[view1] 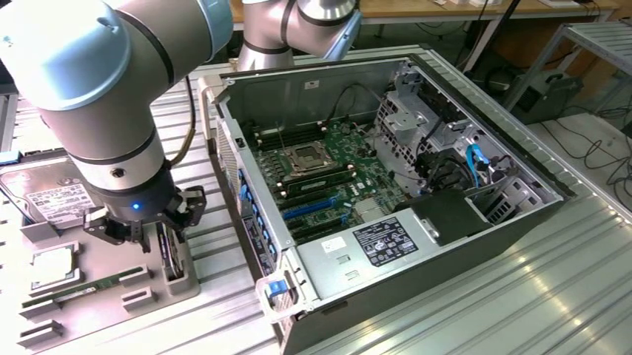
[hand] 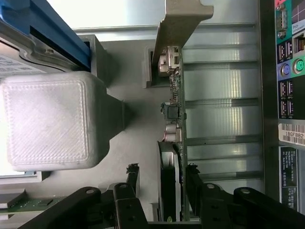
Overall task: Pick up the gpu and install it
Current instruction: 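Pick up the gpu and move the gpu toward the slot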
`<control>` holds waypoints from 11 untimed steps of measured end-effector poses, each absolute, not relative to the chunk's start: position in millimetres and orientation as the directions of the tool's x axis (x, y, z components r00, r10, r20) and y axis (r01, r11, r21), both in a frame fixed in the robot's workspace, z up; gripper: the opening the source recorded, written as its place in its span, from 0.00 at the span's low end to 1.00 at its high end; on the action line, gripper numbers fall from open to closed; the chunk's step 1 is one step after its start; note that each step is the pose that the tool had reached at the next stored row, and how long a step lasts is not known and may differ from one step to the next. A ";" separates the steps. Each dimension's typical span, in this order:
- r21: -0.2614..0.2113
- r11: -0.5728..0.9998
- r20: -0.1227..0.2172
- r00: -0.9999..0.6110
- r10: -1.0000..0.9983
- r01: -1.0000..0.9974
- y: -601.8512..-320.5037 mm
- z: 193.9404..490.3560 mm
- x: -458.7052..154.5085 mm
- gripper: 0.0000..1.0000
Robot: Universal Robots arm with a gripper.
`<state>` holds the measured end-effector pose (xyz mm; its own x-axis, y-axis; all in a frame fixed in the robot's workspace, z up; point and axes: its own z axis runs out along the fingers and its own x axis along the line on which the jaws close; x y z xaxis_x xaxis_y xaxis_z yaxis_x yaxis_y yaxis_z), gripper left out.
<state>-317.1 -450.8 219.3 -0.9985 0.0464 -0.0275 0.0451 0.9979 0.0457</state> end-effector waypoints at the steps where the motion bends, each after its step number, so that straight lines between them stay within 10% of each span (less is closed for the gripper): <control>1: 0.046 0.998 -0.028 -0.999 0.046 0.045 -450.4 219.2 -316.8 0.51; 11: 0.042 0.998 -0.028 -0.999 0.046 0.045 -448.4 218.4 -315.6 0.51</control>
<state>-315.6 -448.4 218.4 -0.9986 0.0462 -0.0277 0.0450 0.9981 0.0424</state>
